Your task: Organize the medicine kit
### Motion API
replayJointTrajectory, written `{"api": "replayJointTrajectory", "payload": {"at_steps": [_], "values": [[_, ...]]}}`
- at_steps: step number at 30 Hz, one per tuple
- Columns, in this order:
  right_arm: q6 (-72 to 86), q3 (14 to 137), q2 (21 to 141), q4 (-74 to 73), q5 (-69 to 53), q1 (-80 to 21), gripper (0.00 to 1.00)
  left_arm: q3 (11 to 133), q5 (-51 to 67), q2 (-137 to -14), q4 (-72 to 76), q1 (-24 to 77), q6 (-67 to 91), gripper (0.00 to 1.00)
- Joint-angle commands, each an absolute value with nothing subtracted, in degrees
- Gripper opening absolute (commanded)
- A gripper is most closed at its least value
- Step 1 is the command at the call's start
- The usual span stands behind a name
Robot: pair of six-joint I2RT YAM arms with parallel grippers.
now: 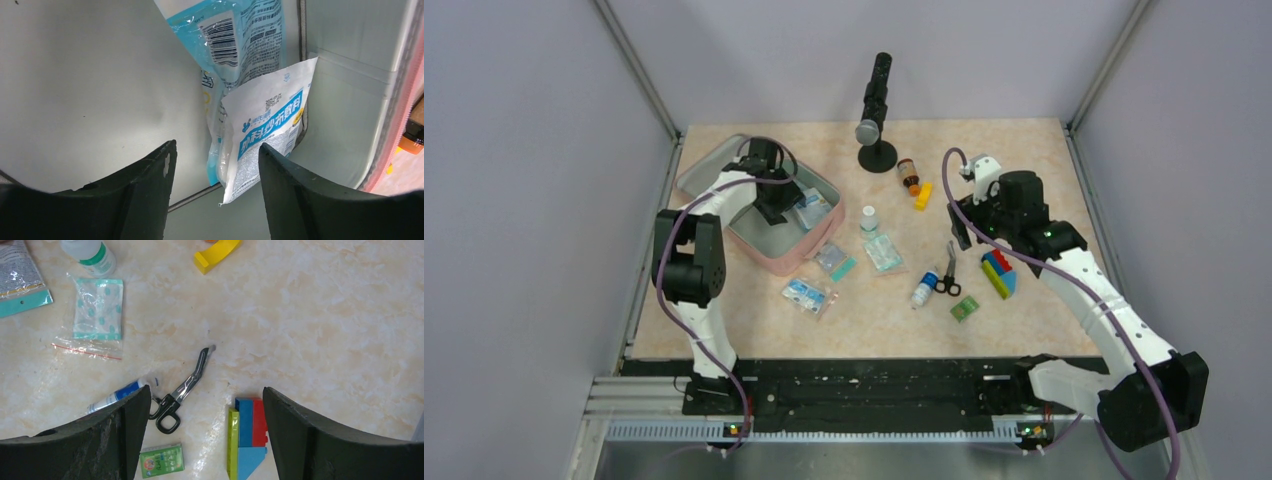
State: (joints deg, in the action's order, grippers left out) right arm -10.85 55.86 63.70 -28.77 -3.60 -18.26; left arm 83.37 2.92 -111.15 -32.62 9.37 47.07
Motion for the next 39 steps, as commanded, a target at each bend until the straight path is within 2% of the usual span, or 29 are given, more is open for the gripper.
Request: {"api": "replayJointTrajectory", "payload": {"at_steps": [1, 10, 14, 16, 17, 22, 26, 28, 30, 34, 39], "values": [[-10.16, 55.42, 63.1, -26.67, -4.6, -18.6, 0.81, 82.79, 3.53, -111.95, -30.47, 9.21, 46.89, 0.65], [-10.37, 54.69, 62.38, -26.93, -3.85, -18.63, 0.81, 82.96, 11.01, -114.83, -23.57, 10.11, 45.14, 0.65], [-10.42, 54.34, 61.87, -27.15, -3.71, -18.63, 0.81, 83.43, 5.43, -112.51, -28.48, 9.78, 42.65, 0.78], [-10.52, 54.17, 61.63, -27.11, -3.66, -18.62, 0.81, 83.1, 3.39, -110.31, -30.71, 9.16, 41.15, 0.97], [-10.54, 54.06, 61.54, -27.08, -3.57, -18.61, 0.81, 82.6, 3.2, -109.25, -31.14, 8.65, 40.97, 0.99], [-10.46, 53.27, 61.15, -26.88, -3.6, -18.63, 0.81, 81.28, 7.81, -102.53, -29.3, 6.31, 34.56, 0.99], [-10.14, 52.79, 60.76, -26.73, -3.6, -18.57, 0.81, 82.09, 18.75, -97.79, -27.93, 6.15, 24.5, 0.96], [-9.51, 53.25, 60.89, -26.77, -4.47, -18.58, 0.81, 81.73, 29.17, -96.31, -27.3, 6.15, 16.69, 0.88], [-9.32, 54.32, 61.02, -26.66, -6.27, -18.63, 0.81, 81.91, 39.9, -95.39, -29.38, 6.97, 5.85, 0.75], [-9.43, 55.28, 61.36, -25.34, -6.64, -18.63, 0.81, 79.68, 49.93, -91.34, -36.83, 10.72, -23.35, 0.72], [-7.57, 55.56, 61.77, -24.84, -6.7, -18.59, 0.81, 84.43, 47.24, -93.88, -60.05, 17.54, -66.98, 0.72]]}}
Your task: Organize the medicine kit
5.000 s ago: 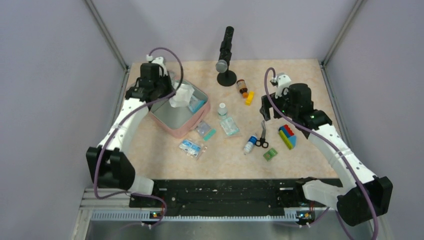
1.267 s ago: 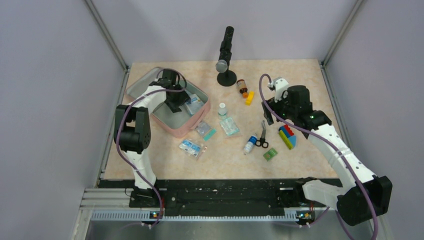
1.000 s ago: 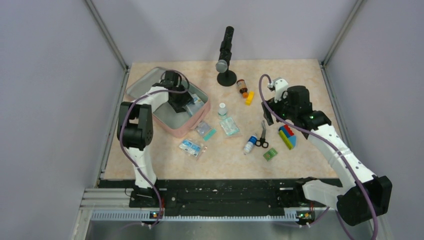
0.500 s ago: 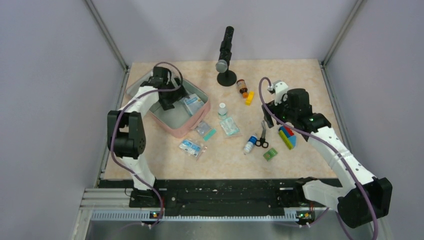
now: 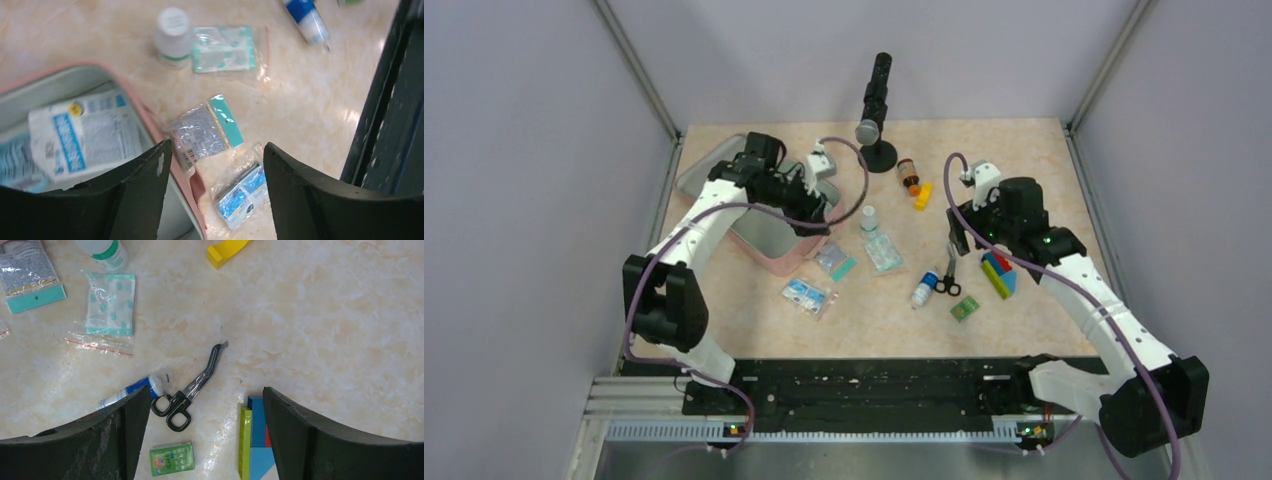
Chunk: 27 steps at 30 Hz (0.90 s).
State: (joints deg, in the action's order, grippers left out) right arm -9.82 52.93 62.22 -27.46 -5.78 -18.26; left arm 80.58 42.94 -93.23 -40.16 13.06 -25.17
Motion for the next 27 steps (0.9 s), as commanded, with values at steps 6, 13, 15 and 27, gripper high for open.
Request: {"api": "replayJointTrajectory", "payload": {"at_steps": [6, 13, 15, 27], "values": [[-3.83, 56.2, 62.72, -25.19, -9.89, -18.63, 0.81, 91.38, 37.93, -104.23, -75.98, 26.61, -92.38, 0.64], [-3.68, 55.36, 60.83, -24.73, -8.96, -18.61, 0.81, 91.12, 29.05, -109.39, -73.19, 29.56, -98.23, 0.55], [-3.72, 54.71, 60.14, -24.93, -8.88, -18.59, 0.81, 91.24, 26.47, -110.81, -71.2, 30.03, -97.42, 0.52], [-3.87, 52.74, 59.25, -24.61, -8.79, -18.61, 0.81, 85.38, 14.52, -113.7, -62.1, 30.4, -96.15, 0.43]]}}
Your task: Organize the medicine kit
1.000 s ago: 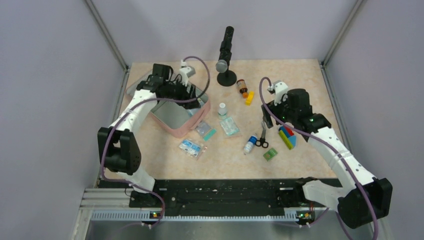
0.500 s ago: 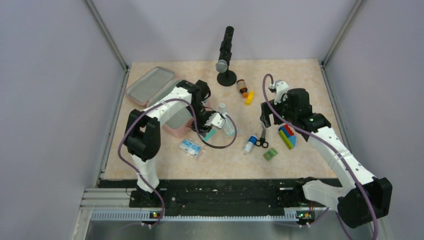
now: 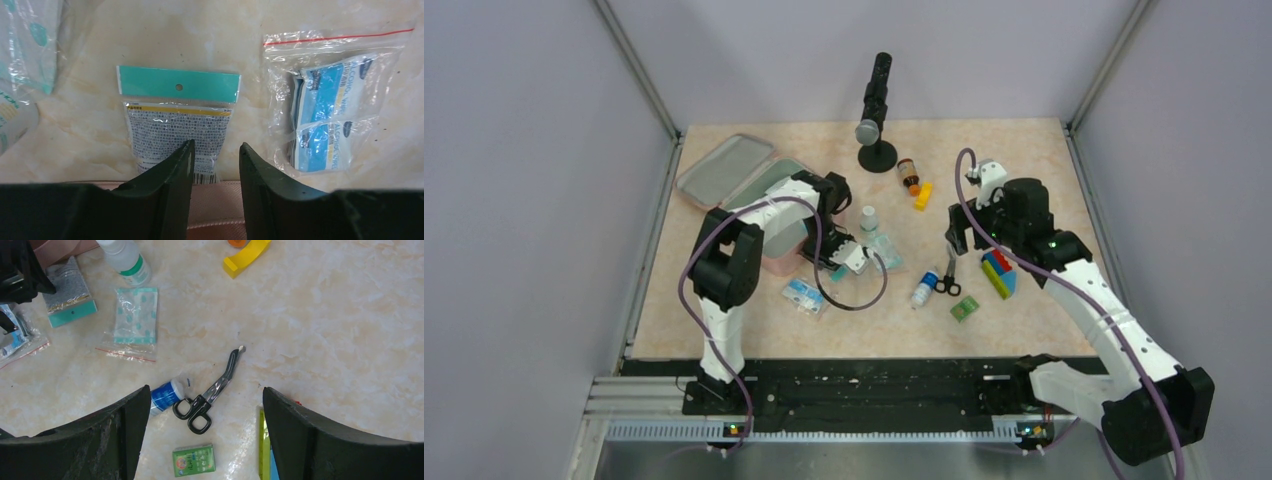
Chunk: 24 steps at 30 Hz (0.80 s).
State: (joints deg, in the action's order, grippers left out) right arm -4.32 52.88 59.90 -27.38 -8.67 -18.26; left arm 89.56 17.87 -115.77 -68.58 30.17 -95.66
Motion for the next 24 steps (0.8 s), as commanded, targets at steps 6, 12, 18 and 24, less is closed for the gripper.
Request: {"api": "replayJointTrajectory", "payload": {"at_steps": [6, 12, 18, 24], "values": [[-4.11, 53.05, 60.47, -24.51, -8.88, -18.58, 0.81, 78.89, 12.82, -112.79, -50.18, 30.41, -93.64, 0.31], [-4.28, 53.4, 61.3, -24.75, -8.8, -18.61, 0.81, 75.85, 16.03, -110.1, -47.01, 30.43, -90.19, 0.06], [-4.73, 54.23, 62.2, -25.46, -8.59, -18.58, 0.81, 76.36, 26.78, -103.81, -51.64, 30.08, -87.38, 0.0], [-5.12, 55.08, 63.64, -25.43, -8.64, -18.58, 0.81, 79.36, 31.74, -98.82, -51.66, 27.7, -80.72, 0.0]]}}
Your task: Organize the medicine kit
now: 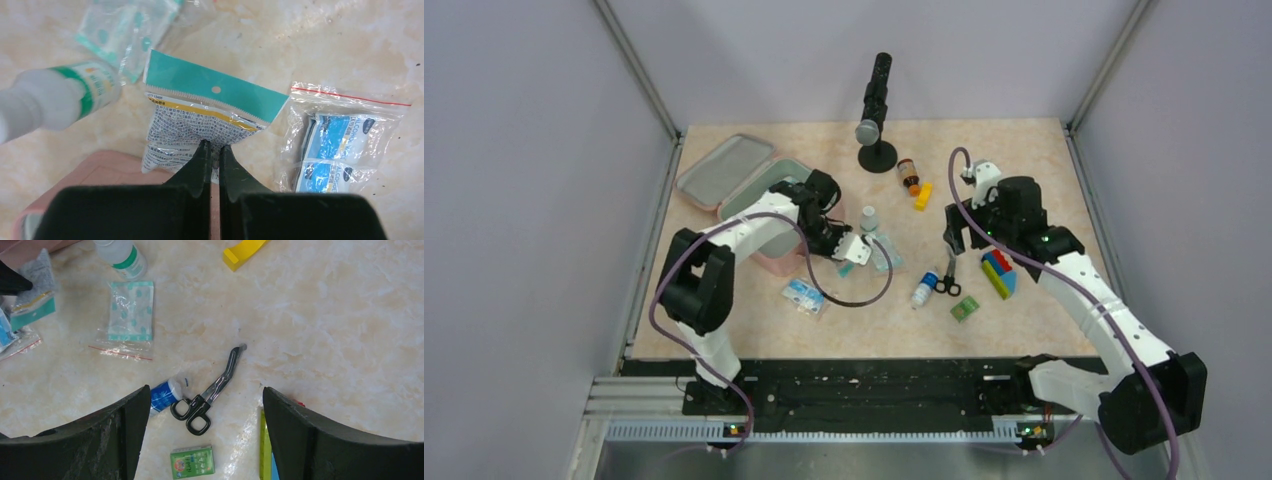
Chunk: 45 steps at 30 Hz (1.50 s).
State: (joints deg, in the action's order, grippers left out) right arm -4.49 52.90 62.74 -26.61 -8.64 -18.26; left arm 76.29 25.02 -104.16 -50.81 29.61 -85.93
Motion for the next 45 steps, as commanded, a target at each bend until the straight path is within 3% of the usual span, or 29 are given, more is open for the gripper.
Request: {"api": "replayJointTrajectory", "payload": {"at_steps": [1, 6, 16, 22, 28, 45], "values": [[-5.1, 55.17, 63.95, -25.48, -8.77, -18.63, 0.81, 80.58, 33.31, -98.39, -51.68, 27.07, -79.3, 0.0], [-5.27, 56.29, 65.13, -25.97, -8.92, -18.59, 0.81, 86.88, 35.46, -96.14, -48.36, 26.01, -65.1, 0.0], [-5.37, 58.23, 67.54, -24.75, -9.25, -18.57, 0.81, 84.45, 9.57, -92.59, -41.75, 21.26, -26.46, 0.0], [-5.23, 58.65, 68.18, -24.62, -9.46, -18.62, 0.81, 85.96, 2.2, -96.94, -45.67, 12.49, -3.0, 0.0], [-5.51, 58.9, 68.19, -24.65, -9.07, -18.63, 0.81, 90.94, -4.15, -106.58, -47.79, 11.73, -5.58, 0.0], [-6.33, 57.0, 66.36, -24.69, -8.19, -18.62, 0.81, 96.48, -6.25, -119.11, -41.25, 8.53, -19.07, 0.0]]}}
